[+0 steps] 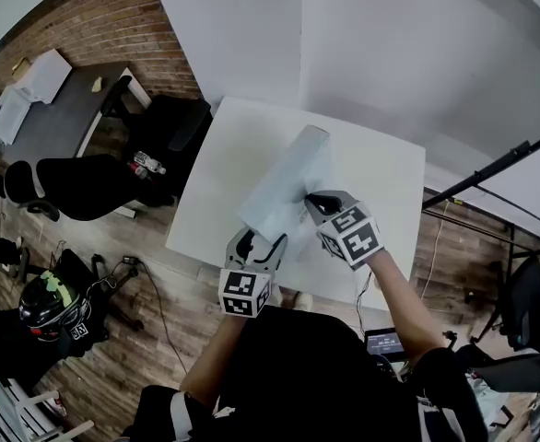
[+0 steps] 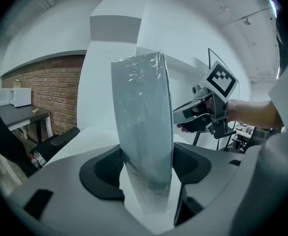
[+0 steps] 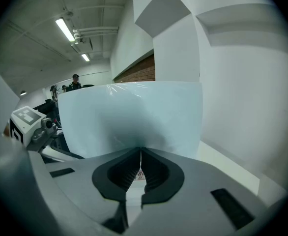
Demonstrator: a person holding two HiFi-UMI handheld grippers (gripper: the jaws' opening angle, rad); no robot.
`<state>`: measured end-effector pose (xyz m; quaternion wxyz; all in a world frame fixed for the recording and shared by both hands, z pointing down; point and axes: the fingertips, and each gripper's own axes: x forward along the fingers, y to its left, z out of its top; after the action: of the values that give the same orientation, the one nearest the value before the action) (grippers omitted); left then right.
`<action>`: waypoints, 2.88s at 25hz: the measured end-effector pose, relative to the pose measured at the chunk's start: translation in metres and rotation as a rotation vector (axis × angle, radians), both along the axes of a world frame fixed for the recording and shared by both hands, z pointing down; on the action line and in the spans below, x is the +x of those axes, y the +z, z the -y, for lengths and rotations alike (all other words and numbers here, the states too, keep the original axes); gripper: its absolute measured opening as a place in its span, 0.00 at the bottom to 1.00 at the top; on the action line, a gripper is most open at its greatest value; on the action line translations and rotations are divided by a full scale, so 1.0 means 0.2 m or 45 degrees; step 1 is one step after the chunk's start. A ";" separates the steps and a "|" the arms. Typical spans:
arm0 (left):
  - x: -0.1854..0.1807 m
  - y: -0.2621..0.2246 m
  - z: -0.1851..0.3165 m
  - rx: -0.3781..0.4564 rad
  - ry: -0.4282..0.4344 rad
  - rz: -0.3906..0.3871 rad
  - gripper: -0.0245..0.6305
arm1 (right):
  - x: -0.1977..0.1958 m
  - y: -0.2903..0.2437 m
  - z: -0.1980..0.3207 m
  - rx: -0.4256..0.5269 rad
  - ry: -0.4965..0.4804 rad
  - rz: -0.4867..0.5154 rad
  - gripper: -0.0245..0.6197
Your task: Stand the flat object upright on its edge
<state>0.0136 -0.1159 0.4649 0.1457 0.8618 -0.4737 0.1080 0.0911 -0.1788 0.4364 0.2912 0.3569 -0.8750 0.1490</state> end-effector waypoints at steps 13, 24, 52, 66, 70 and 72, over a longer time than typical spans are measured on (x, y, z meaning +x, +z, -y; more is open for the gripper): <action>0.01 -0.01 0.28 0.061 0.031 0.097 0.50 | -0.01 -0.02 0.29 0.004 0.098 0.000 0.10; -0.04 0.01 0.45 0.083 0.005 0.105 0.50 | -0.06 -0.01 0.47 0.027 0.079 -0.043 0.10; -0.02 -0.01 0.52 0.151 0.077 0.190 0.50 | 0.08 0.11 0.62 -0.028 0.158 -0.102 0.10; 0.02 -0.01 0.60 0.176 0.218 0.199 0.50 | 0.11 0.19 0.80 -0.054 0.176 -0.122 0.10; 0.03 0.04 0.60 0.177 0.254 0.225 0.50 | 0.11 0.23 0.84 -0.075 0.187 -0.124 0.10; 0.04 0.05 0.60 0.171 0.268 0.235 0.50 | 0.11 0.25 0.86 -0.086 0.194 -0.121 0.10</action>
<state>0.0213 -0.2366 0.4757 0.0313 0.9009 -0.3983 0.1694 0.1139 -0.3516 0.4862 0.3320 0.4190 -0.8250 0.1832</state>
